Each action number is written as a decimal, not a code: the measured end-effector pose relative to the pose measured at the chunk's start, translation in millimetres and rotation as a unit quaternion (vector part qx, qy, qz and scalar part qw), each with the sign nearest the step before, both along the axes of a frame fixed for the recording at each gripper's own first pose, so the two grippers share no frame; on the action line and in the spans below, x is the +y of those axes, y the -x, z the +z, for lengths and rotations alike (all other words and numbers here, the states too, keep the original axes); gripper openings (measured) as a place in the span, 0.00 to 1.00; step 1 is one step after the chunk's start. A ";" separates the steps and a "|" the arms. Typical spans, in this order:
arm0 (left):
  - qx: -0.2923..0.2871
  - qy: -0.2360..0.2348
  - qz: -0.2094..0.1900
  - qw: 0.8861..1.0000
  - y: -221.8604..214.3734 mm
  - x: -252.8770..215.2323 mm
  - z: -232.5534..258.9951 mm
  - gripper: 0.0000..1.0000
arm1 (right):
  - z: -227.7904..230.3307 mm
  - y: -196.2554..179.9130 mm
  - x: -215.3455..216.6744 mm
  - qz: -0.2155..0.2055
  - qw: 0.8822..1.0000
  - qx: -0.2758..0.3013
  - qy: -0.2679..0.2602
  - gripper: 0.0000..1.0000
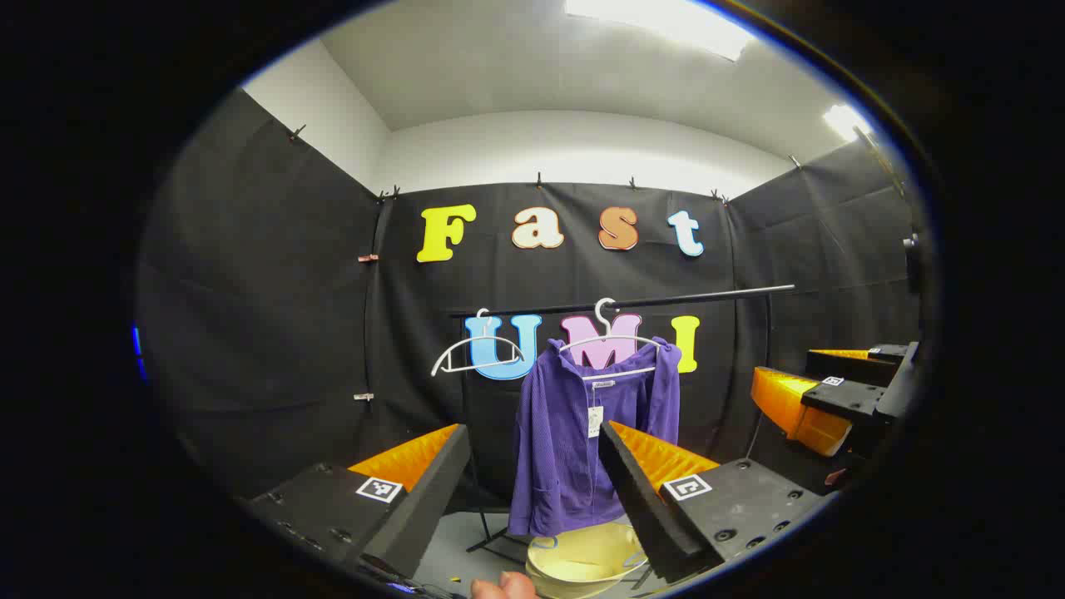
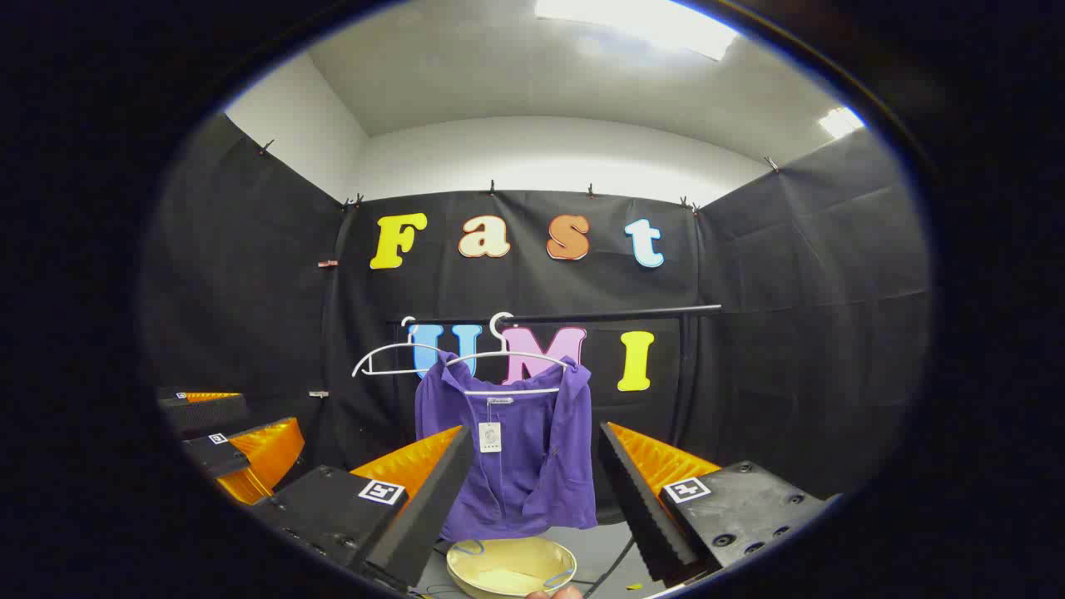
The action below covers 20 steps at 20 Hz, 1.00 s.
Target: Grasp the clothes on the hanger with both hands and then place them into the laundry hamper below.
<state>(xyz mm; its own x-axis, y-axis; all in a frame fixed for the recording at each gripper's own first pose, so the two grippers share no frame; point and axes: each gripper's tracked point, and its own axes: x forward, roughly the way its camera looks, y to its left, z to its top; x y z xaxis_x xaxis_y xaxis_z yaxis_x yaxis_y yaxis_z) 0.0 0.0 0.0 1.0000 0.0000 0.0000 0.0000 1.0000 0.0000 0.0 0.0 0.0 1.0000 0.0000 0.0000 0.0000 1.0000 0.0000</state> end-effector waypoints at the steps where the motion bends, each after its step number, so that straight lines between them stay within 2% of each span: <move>1: 0.000 -0.003 0.000 1.000 -0.8 1.1 -1.2 0.98 | 0.9 1.5 -0.4 -0.001 1.000 -0.001 0.000 0.97; 5: -0.011 -0.010 0.009 1.000 2.8 5.9 1.1 0.98 | -1.7 6.2 -2.2 -0.001 1.000 -0.002 0.007 0.97; 20: -0.004 -0.013 -0.007 1.000 -5.4 -4.5 -3.3 0.98 | -4.1 -0.5 -4.8 -0.007 1.000 -0.005 0.007 0.97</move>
